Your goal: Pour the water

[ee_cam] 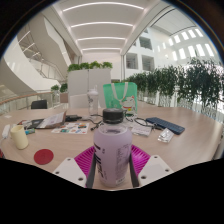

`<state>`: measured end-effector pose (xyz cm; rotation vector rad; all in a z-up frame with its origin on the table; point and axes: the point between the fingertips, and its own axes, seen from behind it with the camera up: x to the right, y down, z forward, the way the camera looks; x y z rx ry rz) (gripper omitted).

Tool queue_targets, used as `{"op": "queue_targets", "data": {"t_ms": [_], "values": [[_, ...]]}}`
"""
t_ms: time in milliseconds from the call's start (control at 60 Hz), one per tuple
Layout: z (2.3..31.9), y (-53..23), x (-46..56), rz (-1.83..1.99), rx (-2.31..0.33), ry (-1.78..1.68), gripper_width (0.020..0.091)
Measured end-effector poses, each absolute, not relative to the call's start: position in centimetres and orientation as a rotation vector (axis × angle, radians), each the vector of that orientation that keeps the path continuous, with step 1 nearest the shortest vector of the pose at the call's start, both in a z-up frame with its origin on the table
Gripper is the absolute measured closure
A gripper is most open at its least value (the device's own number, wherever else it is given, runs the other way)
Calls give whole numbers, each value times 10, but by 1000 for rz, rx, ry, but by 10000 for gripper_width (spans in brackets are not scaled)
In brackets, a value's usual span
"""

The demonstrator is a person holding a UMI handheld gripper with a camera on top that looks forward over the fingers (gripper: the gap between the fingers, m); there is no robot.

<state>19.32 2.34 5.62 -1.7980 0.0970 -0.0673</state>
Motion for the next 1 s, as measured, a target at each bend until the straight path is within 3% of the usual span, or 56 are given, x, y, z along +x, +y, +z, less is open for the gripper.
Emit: {"op": "queue_targets", "data": {"t_ms": [200, 317, 467, 600, 633, 750, 767, 867, 1000], "values": [[59, 25, 194, -56, -1900, 179, 686], [117, 35, 184, -146, -1869, 121, 705], [220, 59, 119, -327, -1793, -148, 706], [262, 77, 26, -613, -1699, -521, 706], [261, 80, 4, -697, -1662, -627, 707], [213, 101, -79, -1060, -1495, -1099, 710], [216, 87, -79, -1093, -1476, -1180, 710], [166, 107, -114, -1310, -1312, -1555, 710], [133, 110, -131, -1610, -1029, -1937, 707]]}}
